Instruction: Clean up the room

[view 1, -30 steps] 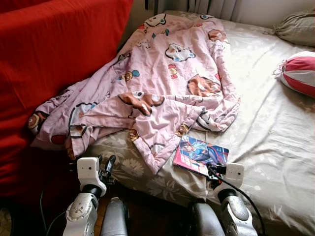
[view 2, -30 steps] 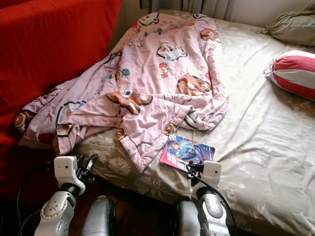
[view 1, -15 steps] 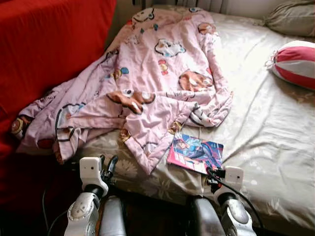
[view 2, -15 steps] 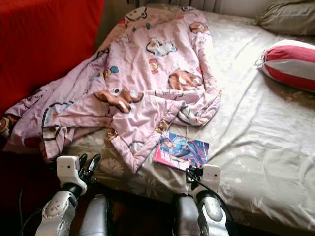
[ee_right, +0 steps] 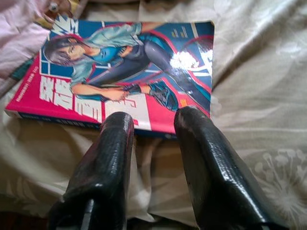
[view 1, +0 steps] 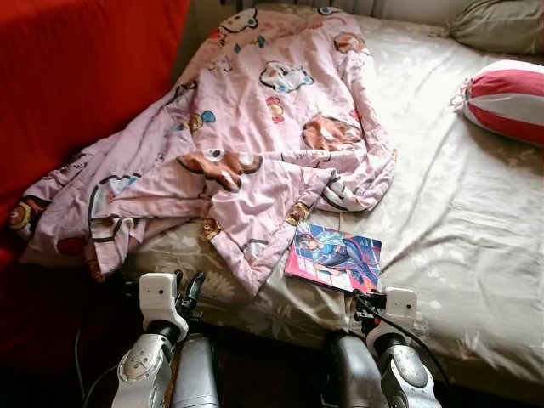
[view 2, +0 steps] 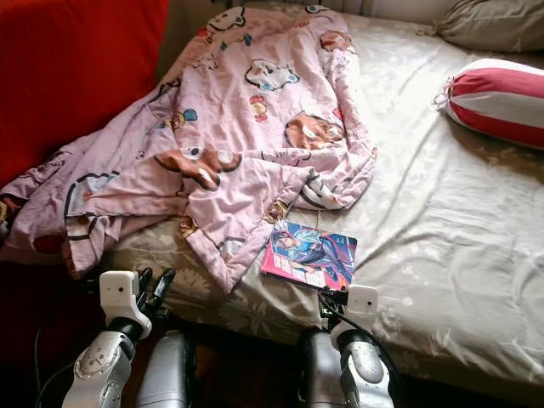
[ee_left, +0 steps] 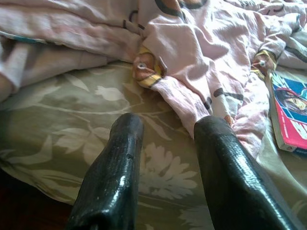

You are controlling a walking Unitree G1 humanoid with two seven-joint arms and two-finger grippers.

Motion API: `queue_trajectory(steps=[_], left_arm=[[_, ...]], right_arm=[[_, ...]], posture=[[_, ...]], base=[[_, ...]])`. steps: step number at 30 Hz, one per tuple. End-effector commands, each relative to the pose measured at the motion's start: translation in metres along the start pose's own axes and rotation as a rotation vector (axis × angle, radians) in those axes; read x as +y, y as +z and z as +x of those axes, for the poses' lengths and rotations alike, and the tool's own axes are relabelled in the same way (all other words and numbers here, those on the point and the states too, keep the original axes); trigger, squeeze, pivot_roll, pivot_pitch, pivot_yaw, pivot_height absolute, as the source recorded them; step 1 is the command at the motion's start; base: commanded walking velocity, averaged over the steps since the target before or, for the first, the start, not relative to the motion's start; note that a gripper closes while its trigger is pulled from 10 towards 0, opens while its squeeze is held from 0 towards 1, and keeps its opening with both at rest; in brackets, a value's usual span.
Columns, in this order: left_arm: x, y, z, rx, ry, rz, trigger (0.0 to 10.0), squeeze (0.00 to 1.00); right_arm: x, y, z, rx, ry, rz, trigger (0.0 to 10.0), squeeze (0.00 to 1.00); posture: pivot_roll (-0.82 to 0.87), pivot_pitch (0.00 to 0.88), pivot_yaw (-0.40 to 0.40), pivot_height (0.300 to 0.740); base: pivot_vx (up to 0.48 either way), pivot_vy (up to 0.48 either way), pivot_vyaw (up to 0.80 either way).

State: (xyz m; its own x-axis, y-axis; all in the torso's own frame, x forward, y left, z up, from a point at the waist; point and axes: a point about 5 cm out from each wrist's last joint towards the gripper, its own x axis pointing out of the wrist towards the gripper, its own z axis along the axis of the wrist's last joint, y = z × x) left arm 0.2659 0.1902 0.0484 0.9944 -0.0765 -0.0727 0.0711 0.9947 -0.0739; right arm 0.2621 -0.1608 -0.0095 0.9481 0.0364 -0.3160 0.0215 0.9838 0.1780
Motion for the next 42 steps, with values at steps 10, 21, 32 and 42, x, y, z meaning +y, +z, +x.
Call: queue_trajectory(steps=[10,21,32,42], left_arm=[[0.0,-0.001,-0.003,0.009,0.0,0.013,10.0,0.0],[0.0,-0.001,-0.004,0.017,-0.011,0.027,10.0,0.0],[0.006,0.004,-0.011,0.024,-0.02,0.072,10.0,0.0],[0.012,0.006,-0.019,0.043,-0.024,0.099,10.0,0.0]], right_arm=[[0.0,-0.01,-0.004,0.041,0.011,-0.001,10.0,0.0],[-0.023,-0.002,0.006,0.025,-0.203,0.367,10.0,0.0],[-0.027,0.021,0.023,-0.032,-0.249,0.588,10.0,1.0],[-0.009,0.031,0.03,-0.1,-0.111,0.654,10.0,1.0]], posture=[[0.07,0.229,-0.021,0.595],[0.1,0.263,-0.002,0.595],[0.17,0.329,0.038,0.595],[0.19,0.376,0.067,0.595]], base=[[0.099,0.0,0.0],[0.0,0.0,0.0],[0.0,0.0,0.0],[0.0,0.0,0.0]])
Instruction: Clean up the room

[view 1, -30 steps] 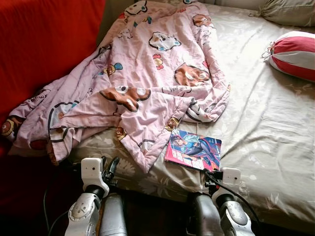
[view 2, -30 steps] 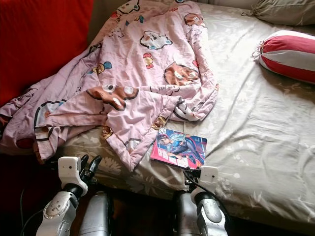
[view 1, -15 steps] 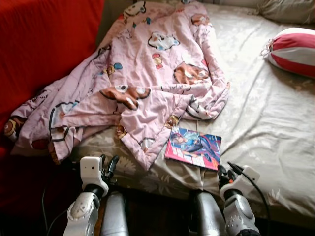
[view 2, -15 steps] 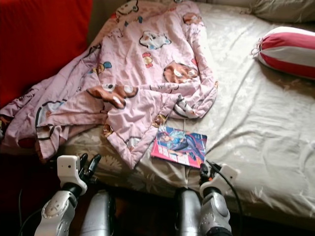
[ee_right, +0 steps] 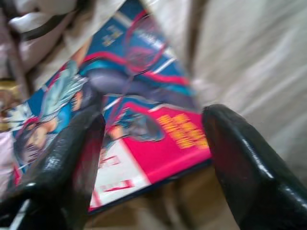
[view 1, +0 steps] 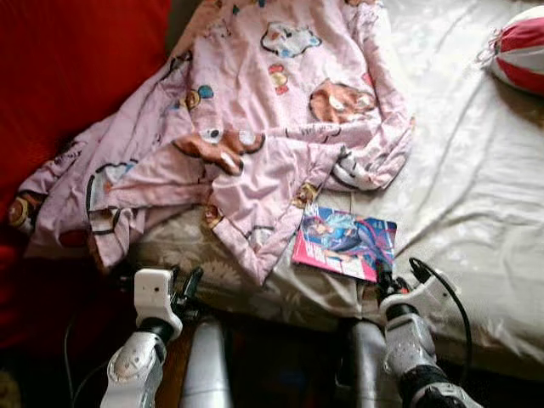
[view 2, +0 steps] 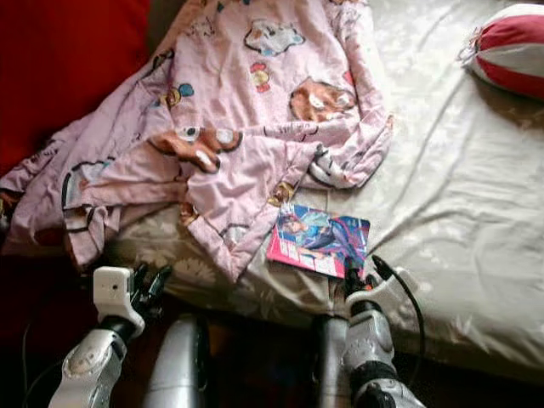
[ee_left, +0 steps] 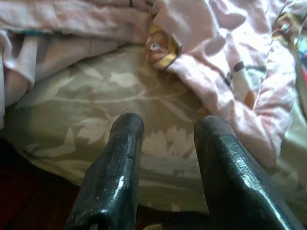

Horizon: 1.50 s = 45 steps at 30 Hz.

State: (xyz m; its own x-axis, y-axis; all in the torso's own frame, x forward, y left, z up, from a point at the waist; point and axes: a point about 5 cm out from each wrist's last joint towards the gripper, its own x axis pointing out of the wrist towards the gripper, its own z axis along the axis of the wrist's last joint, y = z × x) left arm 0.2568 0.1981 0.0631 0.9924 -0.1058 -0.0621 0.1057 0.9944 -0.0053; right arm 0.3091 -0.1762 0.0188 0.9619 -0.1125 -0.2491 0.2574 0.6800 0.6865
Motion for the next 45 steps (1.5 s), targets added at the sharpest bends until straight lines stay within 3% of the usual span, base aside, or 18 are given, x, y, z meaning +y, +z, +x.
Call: queue_trajectory(steps=[1,3,4,12,20,26,29,37,45], left_arm=[[0.005,-0.009,-0.009,0.055,0.005,0.029,10.0,0.0],[0.007,-0.009,-0.011,0.062,0.007,0.035,10.0,0.0],[0.007,-0.01,-0.013,0.065,0.005,0.04,10.0,0.0],[0.007,-0.01,-0.019,0.081,0.001,0.049,10.0,0.0],[0.007,-0.007,-0.018,0.081,-0.005,0.06,10.0,0.0],[0.008,-0.005,-0.023,0.082,-0.007,0.078,10.0,0.0],[0.01,-0.005,-0.024,0.084,-0.005,0.085,10.0,0.0],[0.015,-0.005,-0.033,0.099,0.009,0.106,10.0,0.0],[0.016,-0.003,-0.038,0.108,0.015,0.118,10.0,0.0]], right_arm=[[-0.008,-0.01,-0.007,0.031,-0.017,0.008,10.0,1.0],[-0.009,-0.012,-0.008,0.031,-0.013,-0.001,10.0,1.0],[-0.011,-0.013,-0.01,0.026,-0.019,0.005,10.0,0.0],[-0.023,-0.012,-0.015,0.0,-0.053,0.041,10.0,0.0],[-0.023,-0.02,-0.018,0.039,-0.028,0.124,10.0,0.0],[-0.02,-0.03,-0.019,0.077,0.025,0.328,10.0,0.0],[-0.021,-0.034,-0.021,0.11,0.019,0.313,10.0,0.0],[-0.019,-0.037,-0.022,0.125,0.032,0.387,10.0,0.0],[-0.013,-0.02,-0.011,0.062,0.058,0.443,10.0,0.0]], posture=[[0.19,0.376,0.067,0.595],[0.19,0.381,0.069,0.595],[0.19,0.387,0.072,0.595],[0.19,0.384,0.076,0.595],[0.2,0.375,0.083,0.595],[0.23,0.379,0.095,0.595],[0.24,0.383,0.098,0.595],[0.27,0.402,0.111,0.595],[0.29,0.414,0.12,0.595]], base=[[0.0,0.0,0.0],[0.0,0.0,0.0],[0.0,0.0,0.0],[0.0,0.0,0.0],[0.0,0.0,0.0],[0.0,0.0,0.0],[0.0,0.0,0.0],[0.0,0.0,0.0],[0.0,0.0,0.0]])
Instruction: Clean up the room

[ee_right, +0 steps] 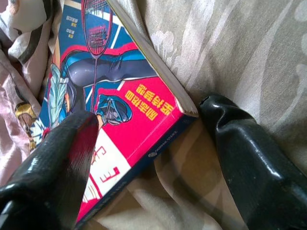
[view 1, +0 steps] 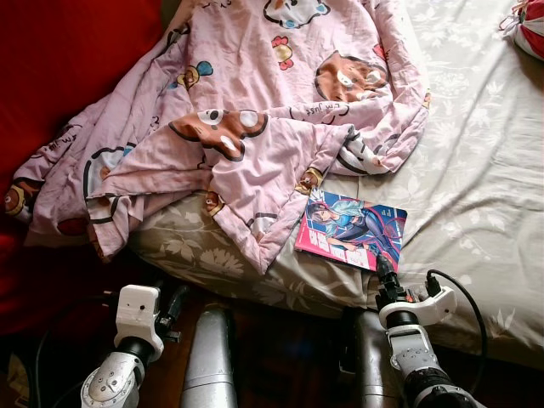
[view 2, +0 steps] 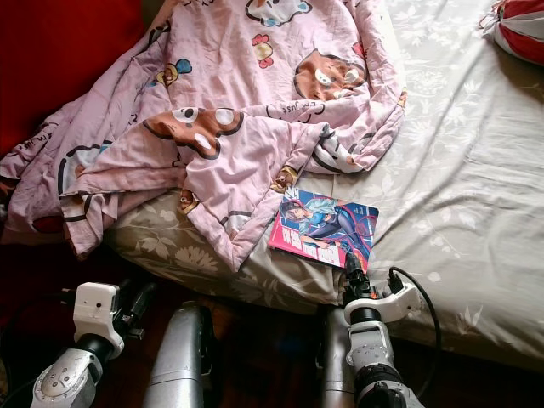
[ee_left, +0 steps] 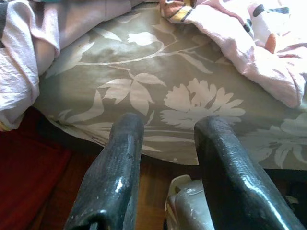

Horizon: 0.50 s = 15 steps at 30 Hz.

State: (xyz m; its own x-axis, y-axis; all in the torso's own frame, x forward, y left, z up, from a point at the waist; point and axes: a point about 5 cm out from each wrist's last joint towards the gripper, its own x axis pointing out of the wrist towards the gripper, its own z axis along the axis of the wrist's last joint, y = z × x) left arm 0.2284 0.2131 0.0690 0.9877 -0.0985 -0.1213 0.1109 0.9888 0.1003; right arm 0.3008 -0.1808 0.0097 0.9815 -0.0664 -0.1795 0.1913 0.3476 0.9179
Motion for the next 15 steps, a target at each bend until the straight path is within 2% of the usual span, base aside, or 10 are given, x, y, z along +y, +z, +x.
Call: queue_trajectory(steps=[1,7,8,9,10,15], left_arm=[[0.003,-0.008,-0.008,0.049,0.009,0.012,10.0,0.0],[0.004,-0.009,-0.012,0.059,0.01,0.023,10.0,0.0],[0.004,-0.009,-0.013,0.06,0.01,0.026,10.0,0.0],[0.004,-0.009,-0.013,0.06,0.01,0.027,10.0,0.0],[0.005,-0.008,-0.013,0.061,0.011,0.027,10.0,0.0],[0.004,-0.008,-0.011,0.062,0.01,0.03,10.0,0.0]], right_arm=[[-0.006,-0.013,-0.005,0.049,-0.037,0.043,10.0,0.0],[0.003,-0.008,0.002,0.041,-0.015,0.043,10.0,0.0],[0.005,-0.01,0.003,0.052,0.0,0.04,2.2,0.0],[0.005,-0.01,0.003,0.053,0.003,0.041,2.2,0.0],[0.006,-0.01,0.003,0.054,0.009,0.045,0.0,0.0],[0.006,-0.013,0.002,0.063,0.019,0.048,0.0,0.0]], posture=[[0.29,0.414,0.12,0.595],[0.3,0.423,0.123,0.595],[0.31,0.425,0.125,0.595],[0.31,0.425,0.125,0.595],[0.31,0.425,0.125,0.595],[0.3,0.423,0.125,0.595]], base=[[0.0,0.0,0.0],[0.0,0.0,0.0],[0.0,0.0,0.0],[0.0,0.0,0.0],[0.0,0.0,0.0],[0.0,0.0,0.0]])
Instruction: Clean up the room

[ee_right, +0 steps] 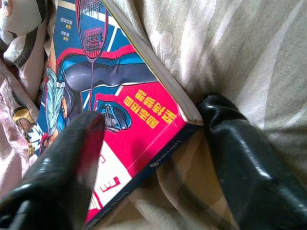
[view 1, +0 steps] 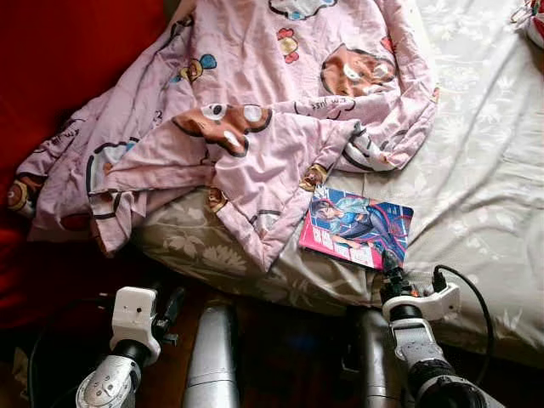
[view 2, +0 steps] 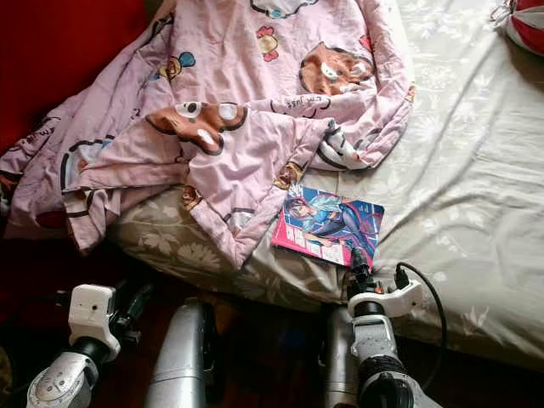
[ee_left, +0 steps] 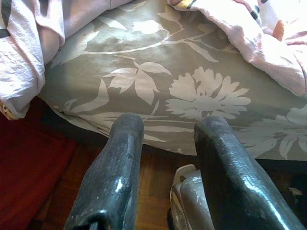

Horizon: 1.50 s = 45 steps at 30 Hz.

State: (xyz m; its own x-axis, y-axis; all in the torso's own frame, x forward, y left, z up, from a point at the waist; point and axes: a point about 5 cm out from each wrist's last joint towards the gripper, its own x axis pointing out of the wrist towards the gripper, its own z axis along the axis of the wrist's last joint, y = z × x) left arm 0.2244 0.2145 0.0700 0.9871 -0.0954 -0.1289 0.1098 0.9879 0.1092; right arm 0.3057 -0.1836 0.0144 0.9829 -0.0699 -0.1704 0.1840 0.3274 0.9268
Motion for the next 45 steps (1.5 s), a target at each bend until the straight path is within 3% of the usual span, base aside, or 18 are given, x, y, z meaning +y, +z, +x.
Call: queue_trajectory(steps=[1,14,37,40,42,45], left_arm=[[0.003,-0.009,-0.007,0.054,0.007,0.021,10.0,0.0],[0.002,-0.011,-0.003,0.06,0.005,0.024,10.0,0.0],[0.001,-0.018,0.015,0.061,0.034,0.0,10.0,0.0],[0.001,-0.02,0.021,0.057,0.043,-0.004,10.0,0.0],[0.0,-0.02,0.026,0.05,0.047,-0.009,10.0,0.0],[-0.003,-0.019,0.031,0.041,0.048,-0.017,10.0,0.0]], right_arm=[[0.001,-0.018,-0.002,0.07,0.011,0.026,0.0,0.0],[-0.012,-0.02,-0.011,0.056,-0.036,0.044,0.0,0.0],[-0.007,-0.005,-0.005,-0.023,-0.041,0.028,0.0,0.0],[-0.01,0.0,-0.008,-0.068,-0.058,-0.025,0.0,0.0],[-0.012,0.006,-0.01,-0.095,-0.066,-0.122,0.0,0.0],[-0.013,0.007,-0.016,-0.128,-0.033,-0.189,0.0,0.0]], posture=[[0.3,0.423,0.125,0.595],[0.29,0.41,0.124,0.595],[0.21,0.336,0.092,0.595],[0.19,0.319,0.083,0.595],[0.17,0.306,0.074,0.595],[0.14,0.291,0.061,0.595]], base=[[0.0,0.0,0.0],[0.0,0.0,0.0],[0.0,0.0,0.0],[0.0,0.0,0.0],[0.0,0.0,0.0],[0.0,0.0,0.0]])
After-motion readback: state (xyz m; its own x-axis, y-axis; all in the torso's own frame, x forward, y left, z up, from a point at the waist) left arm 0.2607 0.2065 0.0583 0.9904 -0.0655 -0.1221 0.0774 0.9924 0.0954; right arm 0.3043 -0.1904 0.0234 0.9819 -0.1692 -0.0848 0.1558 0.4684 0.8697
